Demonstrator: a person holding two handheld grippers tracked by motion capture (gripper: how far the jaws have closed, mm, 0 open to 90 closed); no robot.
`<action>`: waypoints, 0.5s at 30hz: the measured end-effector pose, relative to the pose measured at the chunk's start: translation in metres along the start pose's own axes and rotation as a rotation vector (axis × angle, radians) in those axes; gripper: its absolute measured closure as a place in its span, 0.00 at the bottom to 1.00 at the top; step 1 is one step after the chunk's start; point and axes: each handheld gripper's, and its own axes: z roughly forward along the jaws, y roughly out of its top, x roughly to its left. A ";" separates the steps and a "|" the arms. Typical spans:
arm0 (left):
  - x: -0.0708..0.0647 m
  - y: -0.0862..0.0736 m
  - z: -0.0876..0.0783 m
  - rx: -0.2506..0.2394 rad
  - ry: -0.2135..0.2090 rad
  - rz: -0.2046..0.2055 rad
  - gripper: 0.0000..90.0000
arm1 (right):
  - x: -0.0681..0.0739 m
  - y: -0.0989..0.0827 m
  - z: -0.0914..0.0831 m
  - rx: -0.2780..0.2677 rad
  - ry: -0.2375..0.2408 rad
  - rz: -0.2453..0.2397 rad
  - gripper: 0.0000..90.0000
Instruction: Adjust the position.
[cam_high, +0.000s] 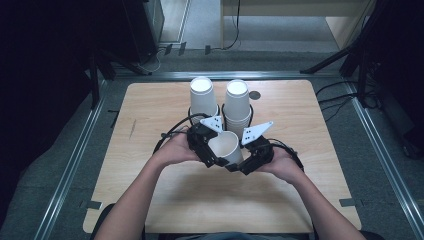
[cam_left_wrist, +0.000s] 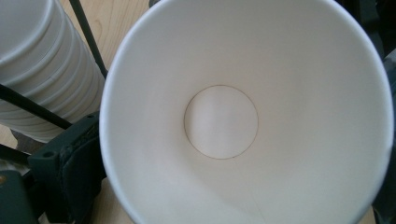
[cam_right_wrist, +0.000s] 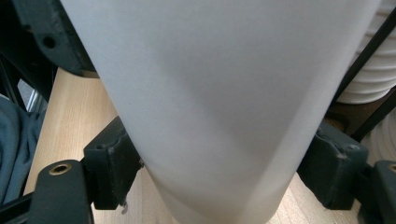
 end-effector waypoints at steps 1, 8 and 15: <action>0.000 -0.001 0.000 -0.012 0.001 -0.006 0.00 | 0.000 0.000 0.000 -0.001 -0.001 -0.002 0.24; -0.002 -0.004 0.001 -0.062 0.008 -0.029 0.00 | 0.000 -0.001 -0.004 -0.033 0.003 -0.009 0.24; 0.001 -0.007 0.007 -0.078 -0.008 -0.062 0.00 | -0.001 -0.002 -0.004 -0.037 -0.008 -0.015 0.24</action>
